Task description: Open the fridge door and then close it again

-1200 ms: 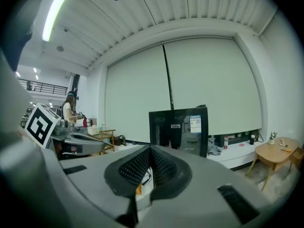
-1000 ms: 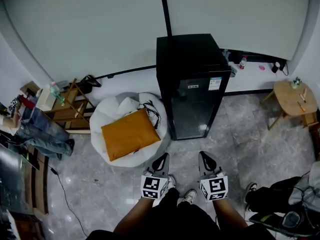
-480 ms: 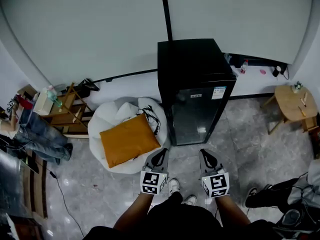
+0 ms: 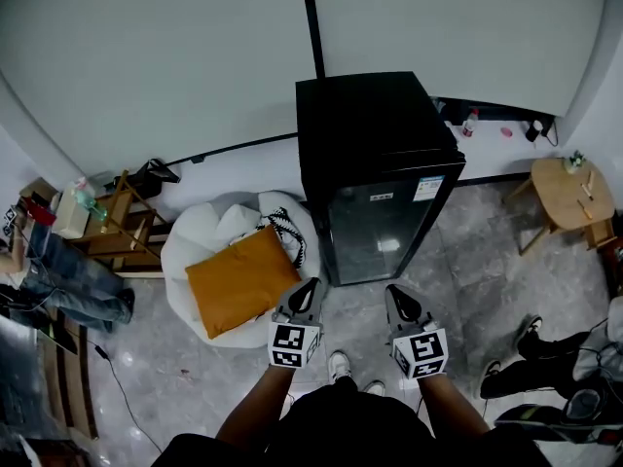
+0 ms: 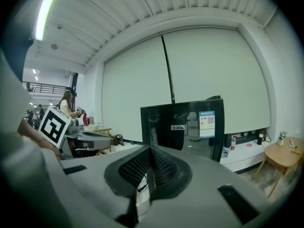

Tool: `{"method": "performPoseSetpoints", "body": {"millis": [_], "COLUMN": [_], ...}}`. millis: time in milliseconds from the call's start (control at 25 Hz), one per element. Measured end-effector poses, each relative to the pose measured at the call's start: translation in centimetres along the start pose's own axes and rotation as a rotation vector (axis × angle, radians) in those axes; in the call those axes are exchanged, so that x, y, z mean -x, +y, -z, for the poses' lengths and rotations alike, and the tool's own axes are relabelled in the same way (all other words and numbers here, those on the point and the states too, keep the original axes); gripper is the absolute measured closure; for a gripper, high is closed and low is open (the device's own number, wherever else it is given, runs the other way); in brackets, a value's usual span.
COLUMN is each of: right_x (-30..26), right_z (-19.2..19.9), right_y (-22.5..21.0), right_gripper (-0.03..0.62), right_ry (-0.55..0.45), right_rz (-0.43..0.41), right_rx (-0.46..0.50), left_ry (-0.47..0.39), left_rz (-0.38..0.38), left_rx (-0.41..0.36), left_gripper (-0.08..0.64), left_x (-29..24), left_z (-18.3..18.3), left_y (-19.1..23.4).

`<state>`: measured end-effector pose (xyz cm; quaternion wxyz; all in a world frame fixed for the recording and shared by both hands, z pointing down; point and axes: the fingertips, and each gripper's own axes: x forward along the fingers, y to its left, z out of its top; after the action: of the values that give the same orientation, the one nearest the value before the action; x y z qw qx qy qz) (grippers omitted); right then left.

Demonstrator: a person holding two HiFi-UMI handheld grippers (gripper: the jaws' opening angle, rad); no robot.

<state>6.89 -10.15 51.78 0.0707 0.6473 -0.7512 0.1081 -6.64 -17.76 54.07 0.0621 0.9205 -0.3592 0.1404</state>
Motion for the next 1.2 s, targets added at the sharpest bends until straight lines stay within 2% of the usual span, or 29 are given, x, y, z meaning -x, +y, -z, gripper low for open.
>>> {"method": "performPoseSetpoints", "body": {"millis": [600,1080,1160,1200], "right_x": [-5.3,-8.2,-8.6,-8.7], "right_z": [-0.3,-0.9,-0.7,-0.7], "right_y": [-1.0,-1.3,-1.1,-1.0], "right_gripper": [0.575,0.575,0.575,0.575], "right_ry": [0.025,0.034,0.036,0.037], "right_rz": [0.017,0.018,0.016,0.017], "right_rx": [0.012,0.001,-0.003,-0.007], "left_ry": [0.031,0.035,0.038,0.043], "left_rz": [0.074,0.085,0.086,0.092], "left_rx": [0.045,-0.016,-0.012,-0.009], "left_gripper": [0.538,0.537,0.529,0.501], "left_x": [-6.2,-10.0,-10.7,-11.1], "left_z": [0.2,0.7,1.0,1.1], "left_y": [4.4,7.0,7.6,7.7]}}
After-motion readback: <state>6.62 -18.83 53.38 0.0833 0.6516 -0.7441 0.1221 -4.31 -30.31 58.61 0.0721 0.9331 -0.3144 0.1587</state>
